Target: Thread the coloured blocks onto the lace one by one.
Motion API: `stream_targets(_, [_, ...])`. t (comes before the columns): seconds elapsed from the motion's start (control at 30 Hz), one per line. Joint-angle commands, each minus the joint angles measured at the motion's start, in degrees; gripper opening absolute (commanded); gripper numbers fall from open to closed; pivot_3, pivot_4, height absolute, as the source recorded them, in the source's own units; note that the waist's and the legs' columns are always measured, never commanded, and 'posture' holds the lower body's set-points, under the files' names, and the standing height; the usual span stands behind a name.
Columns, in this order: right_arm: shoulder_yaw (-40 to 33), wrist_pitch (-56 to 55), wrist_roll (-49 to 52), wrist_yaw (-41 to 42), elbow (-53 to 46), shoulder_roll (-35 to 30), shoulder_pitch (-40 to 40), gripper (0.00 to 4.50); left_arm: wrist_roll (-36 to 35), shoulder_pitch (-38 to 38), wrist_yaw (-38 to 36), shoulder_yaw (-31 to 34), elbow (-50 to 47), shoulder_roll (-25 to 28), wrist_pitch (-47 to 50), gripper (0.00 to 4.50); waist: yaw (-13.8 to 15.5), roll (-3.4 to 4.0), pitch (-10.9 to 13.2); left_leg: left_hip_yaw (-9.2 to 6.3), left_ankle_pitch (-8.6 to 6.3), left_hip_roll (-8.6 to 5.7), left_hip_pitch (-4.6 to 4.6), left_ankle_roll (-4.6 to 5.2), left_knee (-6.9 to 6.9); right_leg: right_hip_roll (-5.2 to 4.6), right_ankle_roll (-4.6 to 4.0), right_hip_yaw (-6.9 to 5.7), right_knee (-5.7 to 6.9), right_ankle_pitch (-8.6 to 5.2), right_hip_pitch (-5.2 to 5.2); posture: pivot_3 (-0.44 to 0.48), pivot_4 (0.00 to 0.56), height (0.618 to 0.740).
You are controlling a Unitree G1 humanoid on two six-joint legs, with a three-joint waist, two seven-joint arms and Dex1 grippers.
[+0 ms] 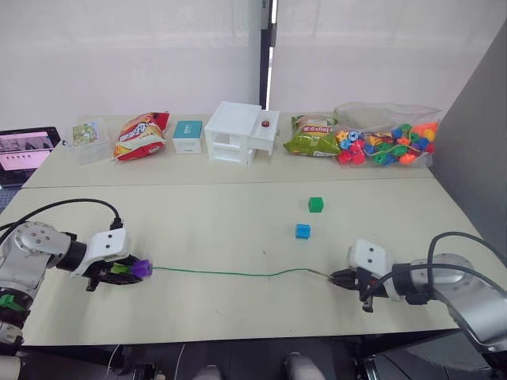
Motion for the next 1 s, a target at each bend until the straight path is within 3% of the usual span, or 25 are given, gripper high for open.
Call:
stream_targets(0.03, [0.3, -1.3, -0.1, 0.4, 0.0, 0.3, -1.7, 0.0, 2.9, 1.0, 2.2, 0.4, 0.8, 0.9, -1.1, 1.37, 0.0, 0.0, 0.0, 0.0, 0.0, 0.0, 0.0, 0.0, 0.0, 0.0, 0.0, 0.0, 0.01, 0.0, 0.0, 0.0, 0.15, 0.74])
stream_targets(0.07, [0.8, -1.4, -0.2, 0.4, 0.2, 0.6, -2.3, 0.0, 1.4, 0.8, 1.9, 1.0, -0.3, 0.3, 1.1, 1.37, 0.1, 0.0, 0.0, 0.0, 0.0, 0.0, 0.0, 0.0, 0.0, 0.0, 0.0, 0.0, 0.01, 0.0, 0.0, 0.0, 0.15, 0.74])
stream_targets(0.13, [1.7, -1.3, -0.2, 0.4, 0.5, 1.3, -3.7, 0.0, -0.9, 0.4, 1.3, 1.9, -2.4, -0.3, 4.7, 2.4, 0.2, 0.0, 0.0, 0.0, 0.0, -0.01, -0.01, 0.0, 0.01, -0.01, 0.0, 0.0, 0.02, 0.0, 0.0, 0.0, 0.15, 0.74])
stream_targets(0.33, [3.7, -1.6, -0.7, 0.7, 0.9, 2.6, -5.2, 0.0, -4.4, 1.8, 0.0, 4.3, -8.6, 0.4, 10.9, 4.3, 0.3, 0.0, 0.0, -0.01, 0.0, -0.01, -0.06, 0.0, 0.02, -0.02, 0.0, -0.01, 0.02, 0.0, -0.03, 0.0, 0.15, 0.74])
stream_targets(0.37, [4.1, -1.8, -0.8, 0.8, 1.0, 2.8, -5.4, 0.0, -6.0, 2.0, -0.1, 5.3, -10.2, 0.6, 13.2, 4.43, 0.4, -0.01, 0.0, -0.02, -0.01, -0.01, -0.08, 0.0, 0.02, -0.02, 0.0, -0.02, 0.02, 0.0, -0.04, 0.0, 0.15, 0.74])
stream_targets(0.57, [7.0, -1.5, -1.1, 1.5, 0.5, 4.5, -8.2, 0.0, -13.8, 3.9, 2.3, 10.1, -23.5, -0.5, 25.6, 4.43, 0.3, -0.08, 0.1, -0.04, -0.01, -0.01, -0.13, 0.01, 0.03, -0.03, 0.0, -0.03, 0.01, 0.0, -0.06, 0.0, 0.15, 0.74])
stream_targets(0.7, [10.7, -0.9, -2.2, 1.9, 1.1, 6.8, -11.8, 0.0, -21.5, 6.0, 8.0, 10.4, -37.2, -5.9, 36.3, 4.43, 0.3, -0.09, 0.1, -0.04, -0.01, -0.01, -0.11, 0.01, 0.02, -0.03, 0.0, -0.02, 0.02, 0.0, -0.06, 0.0, 0.15, 0.74])
stream_targets(0.87, [16.1, -0.1, -4.6, 2.7, 2.9, 10.5, -17.9, 0.0, -18.4, 9.1, 19.9, 1.5, -47.7, -20.0, 36.8, 4.43, 0.4, -0.1, 0.0, -0.03, -0.01, -0.03, -0.12, 0.01, 0.06, -0.07, -0.01, 0.0, 0.01, 0.01, -0.05, 0.0, 0.15, 0.74])
stream_targets(1.0, [18.4, 0.4, -6.0, 3.5, 4.1, 11.5, -21.2, 0.0, -14.1, 7.5, 23.5, -3.7, -47.3, -24.9, 33.9, 4.43, 0.5, -0.12, 0.0, -0.09, -0.01, -0.05, -0.13, 0.0, 0.07, -0.06, -0.02, -0.01, 0.03, 0.02, -0.06, 0.0, 0.15, 0.74])
